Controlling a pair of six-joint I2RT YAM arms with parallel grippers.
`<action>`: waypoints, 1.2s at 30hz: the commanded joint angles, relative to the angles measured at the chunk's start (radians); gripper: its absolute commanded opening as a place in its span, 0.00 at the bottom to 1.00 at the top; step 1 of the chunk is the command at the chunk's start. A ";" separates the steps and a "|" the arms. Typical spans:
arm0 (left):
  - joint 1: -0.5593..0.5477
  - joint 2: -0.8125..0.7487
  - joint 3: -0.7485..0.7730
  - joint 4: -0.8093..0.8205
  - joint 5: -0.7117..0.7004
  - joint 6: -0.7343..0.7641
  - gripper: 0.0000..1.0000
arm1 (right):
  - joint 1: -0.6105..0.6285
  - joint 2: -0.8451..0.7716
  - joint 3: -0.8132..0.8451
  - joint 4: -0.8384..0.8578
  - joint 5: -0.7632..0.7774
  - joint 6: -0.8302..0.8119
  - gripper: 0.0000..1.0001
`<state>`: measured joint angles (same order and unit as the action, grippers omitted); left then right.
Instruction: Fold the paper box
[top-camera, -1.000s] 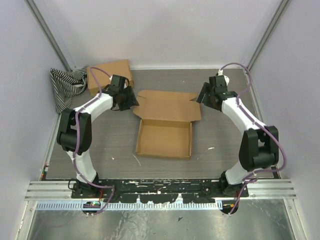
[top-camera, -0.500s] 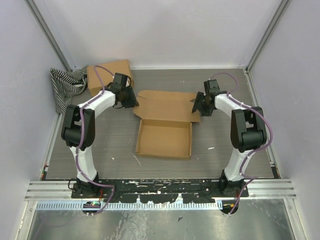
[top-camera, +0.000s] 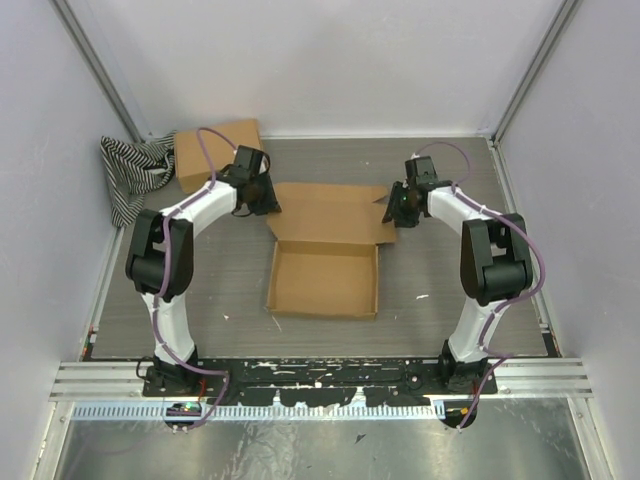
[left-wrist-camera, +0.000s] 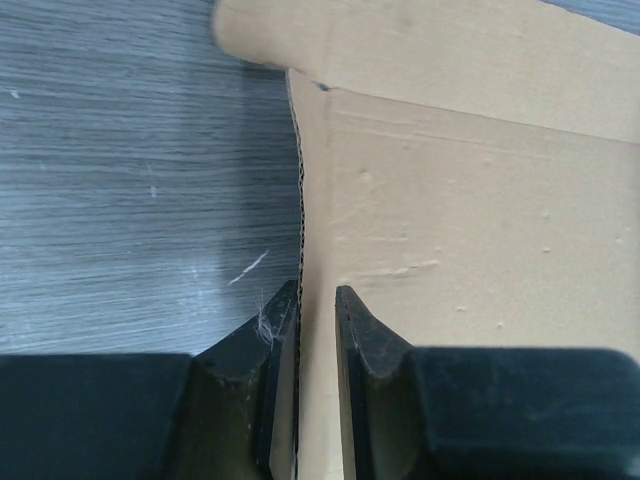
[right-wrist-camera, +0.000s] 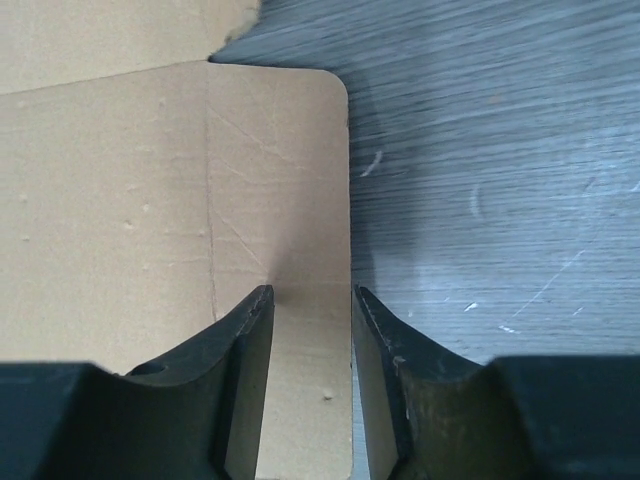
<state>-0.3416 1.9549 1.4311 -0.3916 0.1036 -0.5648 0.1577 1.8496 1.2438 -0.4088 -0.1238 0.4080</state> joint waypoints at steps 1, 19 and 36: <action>-0.033 -0.046 0.037 -0.024 -0.021 0.030 0.27 | 0.048 -0.105 0.063 -0.007 0.009 -0.023 0.41; -0.078 -0.054 0.015 -0.042 -0.073 0.061 0.27 | 0.149 -0.006 0.195 -0.135 0.087 -0.080 0.40; -0.120 -0.057 0.068 -0.119 -0.224 0.118 0.00 | 0.210 0.040 0.248 -0.184 0.274 -0.065 0.24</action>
<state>-0.4473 1.9240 1.4677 -0.5014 -0.0723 -0.4706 0.3668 1.9255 1.4391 -0.6029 0.0990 0.3428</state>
